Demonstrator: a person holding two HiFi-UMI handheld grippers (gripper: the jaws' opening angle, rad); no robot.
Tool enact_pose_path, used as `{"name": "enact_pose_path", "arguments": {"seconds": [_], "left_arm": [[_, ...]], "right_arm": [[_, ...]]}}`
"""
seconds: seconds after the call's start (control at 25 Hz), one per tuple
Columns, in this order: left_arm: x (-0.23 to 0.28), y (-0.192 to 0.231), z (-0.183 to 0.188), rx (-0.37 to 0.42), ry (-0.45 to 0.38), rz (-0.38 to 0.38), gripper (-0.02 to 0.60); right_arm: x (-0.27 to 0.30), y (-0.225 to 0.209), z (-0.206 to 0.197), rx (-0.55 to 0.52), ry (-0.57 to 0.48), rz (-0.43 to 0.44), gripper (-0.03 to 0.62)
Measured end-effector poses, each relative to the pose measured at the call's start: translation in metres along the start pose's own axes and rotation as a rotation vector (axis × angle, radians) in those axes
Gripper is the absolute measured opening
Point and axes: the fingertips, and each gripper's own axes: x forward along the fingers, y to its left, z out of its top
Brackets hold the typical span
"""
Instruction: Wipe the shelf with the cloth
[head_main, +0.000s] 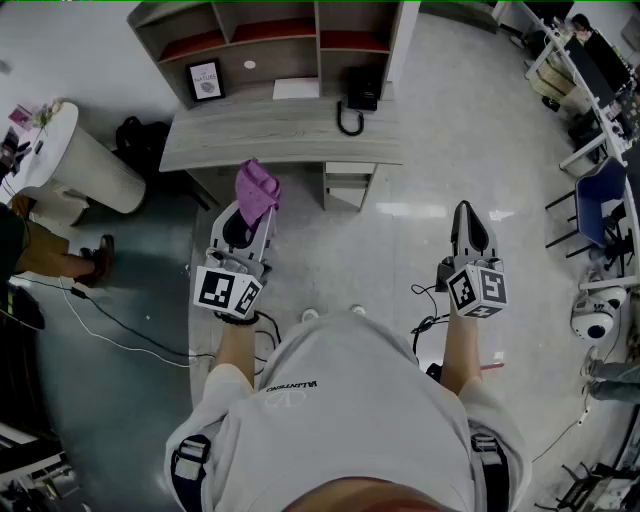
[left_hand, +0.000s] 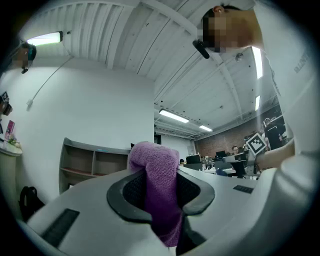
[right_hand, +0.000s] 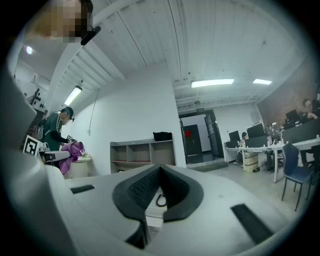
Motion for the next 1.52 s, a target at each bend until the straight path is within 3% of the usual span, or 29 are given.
{"name": "enact_pose_path", "arguments": {"seconds": [0.52,1.16,1.52], "left_arm": [[0.012,-0.012,-0.003,0.005,0.008,0.016,0.106],[0.054,-0.052,-0.016,0.016,0.029,0.048,0.106],[0.078,-0.035,-0.032,0.015,0.040,0.046,0.106]], "right_arm": [[0.000,-0.013,-0.006,0.016,0.007,0.046,0.000],[0.004,-0.078,-0.011,0.030,0.024,0.049,0.000],[0.027,-0.087,-0.023,0.022,0.043,0.039,0.000]]}}
